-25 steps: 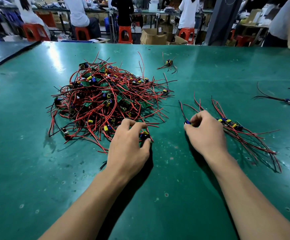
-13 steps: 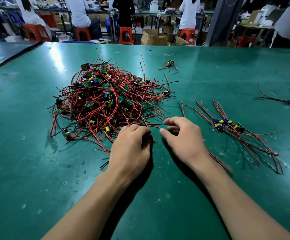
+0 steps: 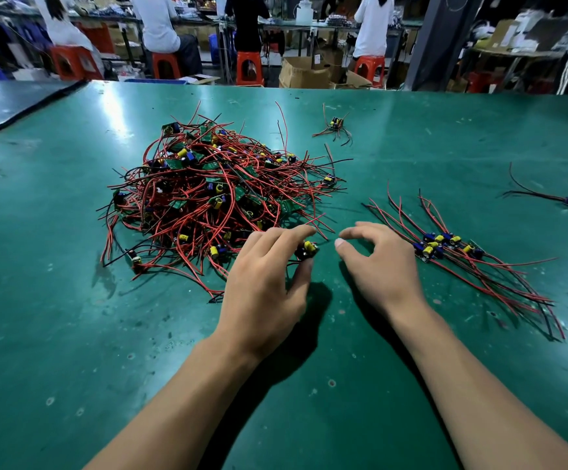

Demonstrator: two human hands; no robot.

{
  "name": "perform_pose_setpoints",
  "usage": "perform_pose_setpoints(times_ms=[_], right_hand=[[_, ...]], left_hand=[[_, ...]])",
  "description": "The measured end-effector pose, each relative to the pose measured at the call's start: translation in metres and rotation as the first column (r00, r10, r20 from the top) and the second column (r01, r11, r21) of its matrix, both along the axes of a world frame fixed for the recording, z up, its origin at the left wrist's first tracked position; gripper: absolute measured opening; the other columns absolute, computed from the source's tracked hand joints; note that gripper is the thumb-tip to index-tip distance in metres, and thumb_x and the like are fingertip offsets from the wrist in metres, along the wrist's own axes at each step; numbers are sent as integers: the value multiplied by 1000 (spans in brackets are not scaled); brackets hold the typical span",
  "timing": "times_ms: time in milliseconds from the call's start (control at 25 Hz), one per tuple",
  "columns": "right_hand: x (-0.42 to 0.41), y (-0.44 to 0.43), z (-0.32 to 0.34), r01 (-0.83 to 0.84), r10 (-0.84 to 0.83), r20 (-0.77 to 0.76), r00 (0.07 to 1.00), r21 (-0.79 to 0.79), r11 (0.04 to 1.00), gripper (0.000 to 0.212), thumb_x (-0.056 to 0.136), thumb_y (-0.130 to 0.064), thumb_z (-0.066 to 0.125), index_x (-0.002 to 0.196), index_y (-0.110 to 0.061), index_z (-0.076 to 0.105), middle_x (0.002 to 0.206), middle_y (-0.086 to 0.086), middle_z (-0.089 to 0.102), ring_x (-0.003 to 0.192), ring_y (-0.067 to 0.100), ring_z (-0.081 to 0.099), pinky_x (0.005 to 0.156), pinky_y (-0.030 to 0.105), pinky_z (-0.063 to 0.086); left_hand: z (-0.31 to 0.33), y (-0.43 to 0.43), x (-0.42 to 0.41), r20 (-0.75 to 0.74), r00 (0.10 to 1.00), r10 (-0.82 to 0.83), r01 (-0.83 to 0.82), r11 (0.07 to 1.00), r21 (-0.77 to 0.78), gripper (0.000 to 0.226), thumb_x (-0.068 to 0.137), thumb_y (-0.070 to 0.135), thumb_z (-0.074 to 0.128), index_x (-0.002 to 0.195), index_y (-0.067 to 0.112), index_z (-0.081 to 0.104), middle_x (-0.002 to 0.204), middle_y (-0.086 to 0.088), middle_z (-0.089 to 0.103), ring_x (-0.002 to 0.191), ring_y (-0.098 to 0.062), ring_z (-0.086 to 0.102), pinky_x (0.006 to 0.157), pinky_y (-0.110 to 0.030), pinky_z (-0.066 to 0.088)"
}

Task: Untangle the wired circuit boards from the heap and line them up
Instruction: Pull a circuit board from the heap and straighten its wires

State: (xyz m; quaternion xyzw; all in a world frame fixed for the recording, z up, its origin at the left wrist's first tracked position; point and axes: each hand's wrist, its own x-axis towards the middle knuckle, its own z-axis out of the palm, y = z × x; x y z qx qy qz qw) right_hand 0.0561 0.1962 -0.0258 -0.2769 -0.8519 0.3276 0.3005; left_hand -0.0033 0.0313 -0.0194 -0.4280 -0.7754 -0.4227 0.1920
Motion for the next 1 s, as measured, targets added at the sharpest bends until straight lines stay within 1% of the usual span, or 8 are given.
perform_pose_setpoints(times_ms=[120, 200, 280, 400, 560, 680, 840, 1000], right_hand=[[-3, -17, 10, -223, 162, -188, 969, -378, 898, 14, 95, -26, 67, 92, -16, 76, 87, -3, 75, 76, 9, 72, 71, 19, 51], [-2, -28, 17, -399, 266, -298, 917, -657, 639, 33, 97, -39, 62, 94, -9, 75, 89, 3, 75, 70, 17, 70, 62, 28, 53], [1, -30, 24, -452, 330, -323, 887, -757, 473, 44, 89, -49, 63, 98, -8, 76, 96, 12, 75, 73, 21, 68, 64, 31, 54], [5, -26, 28, -484, 353, -357, 865, -779, 398, 28, 80, -39, 70, 89, -14, 78, 93, 12, 74, 71, 20, 66, 68, 32, 54], [5, -17, 33, -520, 202, -479, 854, -792, 321, 26, 79, -29, 64, 95, -10, 73, 83, 8, 72, 64, 13, 64, 65, 24, 57], [7, -8, 38, -603, 8, -610, 792, -780, 170, 21, 87, -22, 56, 100, -9, 68, 87, 7, 74, 62, 10, 65, 64, 23, 59], [8, -3, 37, -648, -133, -647, 751, -761, 41, 24, 85, -16, 56, 105, -11, 68, 93, 8, 76, 66, 10, 70, 63, 24, 60], [5, -8, 33, -586, 38, -586, 809, -803, 107, 28, 84, -17, 55, 111, -12, 65, 96, 7, 76, 63, 9, 66, 59, 21, 56]], left_hand=[[1, 0, 1, -42, 999, -28, 31, 998, 51, 37, 86, 10, 69, 122, 11, 63, 107, 0, 67, 97, -22, 59, 89, -30, 46], [1, -1, 1, -36, 997, -62, 64, 997, 51, 44, 82, 7, 72, 124, 11, 63, 111, 0, 68, 100, -22, 61, 89, -34, 48], [0, -2, 2, -2, 996, -95, 95, 994, 49, 47, 79, 5, 75, 124, 11, 63, 111, 0, 68, 99, -21, 63, 87, -38, 50], [0, -1, 2, 10, 994, -107, 105, 988, 114, 38, 81, 6, 74, 117, 11, 64, 107, 1, 65, 97, -17, 62, 84, -36, 51], [1, 0, -1, 50, 999, 5, -15, 978, 206, 34, 84, 22, 75, 115, 12, 64, 104, 2, 62, 94, -9, 59, 88, -19, 45], [3, 1, -3, 294, 955, 29, -110, 958, 263, 28, 85, 28, 75, 109, 17, 66, 94, 7, 67, 85, -5, 63, 80, -22, 51], [4, -1, -9, 639, 766, -68, -181, 931, 316, 24, 87, 28, 73, 108, 22, 63, 83, 2, 69, 69, -17, 69, 62, -35, 59], [5, -2, -7, 627, 774, -87, -118, 953, 278, 7, 94, 27, 64, 93, 21, 69, 77, -2, 72, 62, -20, 67, 57, -25, 52]])
